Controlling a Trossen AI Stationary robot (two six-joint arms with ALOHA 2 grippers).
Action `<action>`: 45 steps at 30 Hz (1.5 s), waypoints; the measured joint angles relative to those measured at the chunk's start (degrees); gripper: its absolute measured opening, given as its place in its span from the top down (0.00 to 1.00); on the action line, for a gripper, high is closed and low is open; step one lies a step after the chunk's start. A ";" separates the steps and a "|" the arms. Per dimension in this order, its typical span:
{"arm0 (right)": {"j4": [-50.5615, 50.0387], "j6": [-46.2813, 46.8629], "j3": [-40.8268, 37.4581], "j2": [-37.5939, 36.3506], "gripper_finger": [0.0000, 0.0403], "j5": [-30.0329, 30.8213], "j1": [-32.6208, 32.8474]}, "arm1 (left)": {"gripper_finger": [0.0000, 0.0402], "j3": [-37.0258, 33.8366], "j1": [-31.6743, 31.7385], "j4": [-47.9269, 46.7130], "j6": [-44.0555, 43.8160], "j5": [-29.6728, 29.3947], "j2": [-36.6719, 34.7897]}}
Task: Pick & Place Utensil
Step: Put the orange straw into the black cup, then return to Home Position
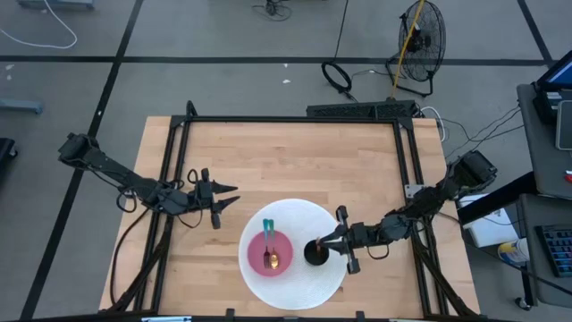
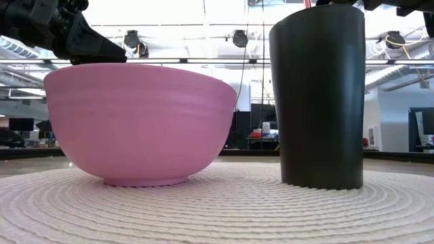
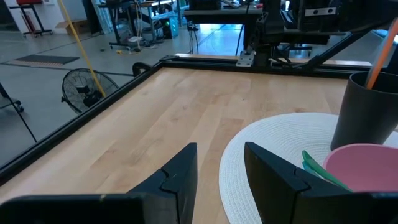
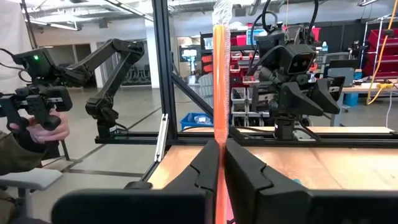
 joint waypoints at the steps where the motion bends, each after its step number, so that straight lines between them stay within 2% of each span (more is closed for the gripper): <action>1: -0.03 0.00 0.00 0.00 0.96 0.00 0.00 | 0.66 0.00 0.00 0.01 0.00 0.00 0.00; 13: -2.09 -0.06 0.00 0.00 0.78 -0.02 0.00 | 0.66 0.00 0.00 0.00 0.16 0.00 0.00; 23: 0.49 -8.09 0.00 -2.14 0.58 0.07 -0.07 | 0.66 0.00 0.00 0.00 0.13 -0.02 0.00; 34: -1.54 -12.87 0.00 -13.41 0.39 -0.04 -2.10 | 0.66 0.00 0.00 0.69 0.14 -0.05 0.00; 40: -3.96 -16.87 0.00 -21.27 0.35 -0.03 -3.15 | 0.66 0.00 0.00 6.32 2.78 -0.09 0.00; 45: -13.03 -22.01 0.00 -29.90 0.35 0.20 -3.19 | 0.66 0.00 0.00 8.08 7.79 -0.24 0.00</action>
